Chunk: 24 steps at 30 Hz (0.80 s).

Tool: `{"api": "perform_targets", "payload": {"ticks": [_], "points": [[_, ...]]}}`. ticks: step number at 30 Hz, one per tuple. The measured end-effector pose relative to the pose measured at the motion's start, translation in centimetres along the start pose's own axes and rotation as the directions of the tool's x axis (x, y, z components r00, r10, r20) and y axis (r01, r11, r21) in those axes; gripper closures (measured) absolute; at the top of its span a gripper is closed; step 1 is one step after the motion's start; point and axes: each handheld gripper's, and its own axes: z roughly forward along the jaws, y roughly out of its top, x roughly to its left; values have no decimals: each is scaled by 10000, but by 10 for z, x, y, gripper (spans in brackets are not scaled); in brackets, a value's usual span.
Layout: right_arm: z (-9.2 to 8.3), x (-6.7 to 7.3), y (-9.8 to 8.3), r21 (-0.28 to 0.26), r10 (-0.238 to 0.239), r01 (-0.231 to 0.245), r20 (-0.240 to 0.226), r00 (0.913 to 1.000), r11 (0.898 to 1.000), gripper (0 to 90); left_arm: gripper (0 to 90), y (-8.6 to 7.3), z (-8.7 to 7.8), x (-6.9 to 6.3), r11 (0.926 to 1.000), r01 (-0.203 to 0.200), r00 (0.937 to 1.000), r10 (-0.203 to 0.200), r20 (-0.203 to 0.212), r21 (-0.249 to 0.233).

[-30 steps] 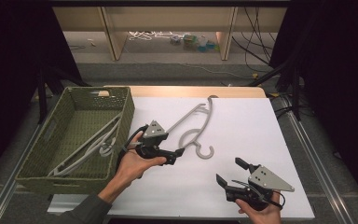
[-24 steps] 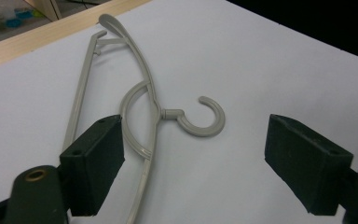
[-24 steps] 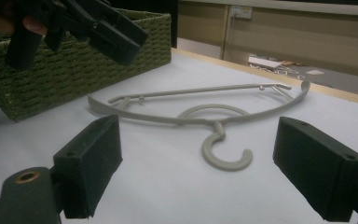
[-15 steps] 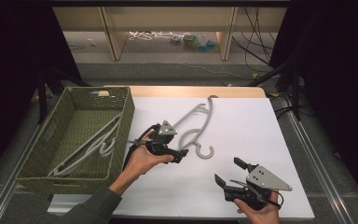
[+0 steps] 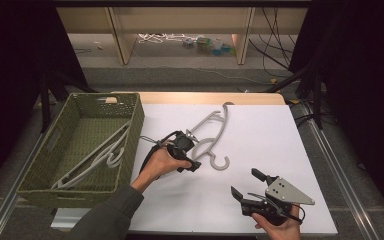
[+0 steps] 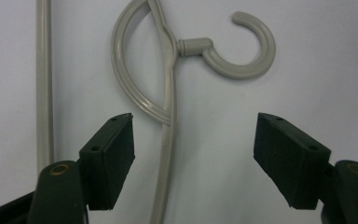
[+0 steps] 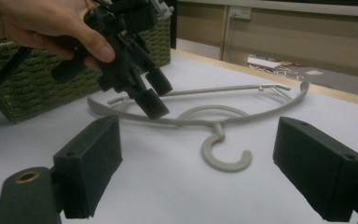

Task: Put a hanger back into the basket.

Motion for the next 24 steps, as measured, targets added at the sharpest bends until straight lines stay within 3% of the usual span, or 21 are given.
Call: {"api": "perform_targets", "payload": {"ticks": [2, 5, 6, 9, 15, 17, 24], "points": [[0, 0, 0, -26, -21, 21, -41, 10000, 10000, 162, 310, 1, 5, 2, 9998, 96, 10000, -96, -15, 165], [1, 0, 0, -14, -42, 42, -66, 10000, 10000, 162, 316, 4, 10, 5, 9986, -149, 9999, 149, 2, 509], [0, 0, 0, 7, -24, 24, -14, 10000, 10000, 162, 325, 4, 13, 5, 9988, 126, 9999, -131, 113, 468], [0, 0, 1, -35, -25, 25, -55, 10000, 10000, 163, 353, 6, 19, 8, 9948, -82, 9997, 59, 230, 1015], [0, 0, 1, 0, -47, 47, -113, 9999, 10000, 163, 479, 10, 25, 7, 9894, -116, 9995, 72, 309, 1445], [0, 1, 1, -18, -34, 34, -135, 9999, 10000, 164, 503, 11, 26, 5, 9859, -331, 9994, 303, 194, 1637], [1, 1, 1, -33, -89, 89, -103, 9999, 10000, 165, 573, 11, 34, 11, 9806, -61, 9993, -13, 379, 1959]]}}
